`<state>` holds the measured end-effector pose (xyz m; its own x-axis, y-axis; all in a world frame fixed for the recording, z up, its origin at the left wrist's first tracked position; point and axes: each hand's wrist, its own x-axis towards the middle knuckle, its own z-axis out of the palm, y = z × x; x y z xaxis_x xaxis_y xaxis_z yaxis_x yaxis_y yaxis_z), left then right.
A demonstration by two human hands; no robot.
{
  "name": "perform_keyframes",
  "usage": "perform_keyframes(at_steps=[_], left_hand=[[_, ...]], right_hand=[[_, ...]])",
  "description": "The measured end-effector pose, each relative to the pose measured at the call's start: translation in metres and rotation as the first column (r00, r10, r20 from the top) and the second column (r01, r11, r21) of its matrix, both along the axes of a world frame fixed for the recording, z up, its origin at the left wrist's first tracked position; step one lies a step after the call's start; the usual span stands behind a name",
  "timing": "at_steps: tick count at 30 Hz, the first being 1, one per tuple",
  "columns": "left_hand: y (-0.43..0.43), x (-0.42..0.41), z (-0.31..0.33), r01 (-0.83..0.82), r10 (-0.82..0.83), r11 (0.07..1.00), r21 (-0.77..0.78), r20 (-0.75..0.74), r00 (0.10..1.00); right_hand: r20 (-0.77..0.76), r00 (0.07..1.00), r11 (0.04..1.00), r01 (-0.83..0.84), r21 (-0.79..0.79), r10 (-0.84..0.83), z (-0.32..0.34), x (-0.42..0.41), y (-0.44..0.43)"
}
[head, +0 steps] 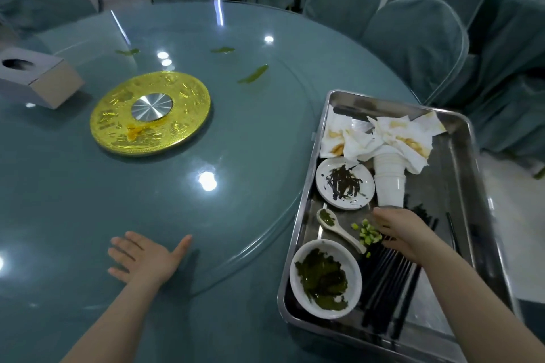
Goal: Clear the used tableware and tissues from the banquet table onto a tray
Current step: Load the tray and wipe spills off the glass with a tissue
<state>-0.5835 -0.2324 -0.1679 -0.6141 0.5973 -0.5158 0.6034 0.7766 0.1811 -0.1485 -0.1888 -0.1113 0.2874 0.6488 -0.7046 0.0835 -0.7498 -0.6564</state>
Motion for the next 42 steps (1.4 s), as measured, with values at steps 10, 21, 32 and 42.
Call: perform_keyframes(at_steps=[10, 21, 32, 42], left_hand=[[-0.001, 0.007, -0.004, 0.025, -0.025, 0.999, 0.038, -0.004, 1.0], [-0.033, -0.002, 0.006, 0.347, -0.294, 0.931, 0.114, -0.33, 0.897], [-0.037, 0.005, 0.01, 0.451, -0.418, 0.842, 0.296, -0.172, 0.892], [-0.037, -0.03, 0.013, 0.221, -0.164, 0.908, 0.357, -0.182, 0.969]], right_hand=[[0.38, 0.818, 0.872, -0.487, 0.055, 0.433, 0.005, -0.018, 0.001], [0.749, 0.113, 0.182, -0.983, -0.01, 0.653, 0.026, -0.214, -0.012], [0.572, -0.173, -0.083, -0.98, -0.18, 0.802, -0.021, -0.244, 0.002], [0.646, -0.281, 0.136, -0.845, -0.517, 0.71, 0.002, -0.258, 0.029]])
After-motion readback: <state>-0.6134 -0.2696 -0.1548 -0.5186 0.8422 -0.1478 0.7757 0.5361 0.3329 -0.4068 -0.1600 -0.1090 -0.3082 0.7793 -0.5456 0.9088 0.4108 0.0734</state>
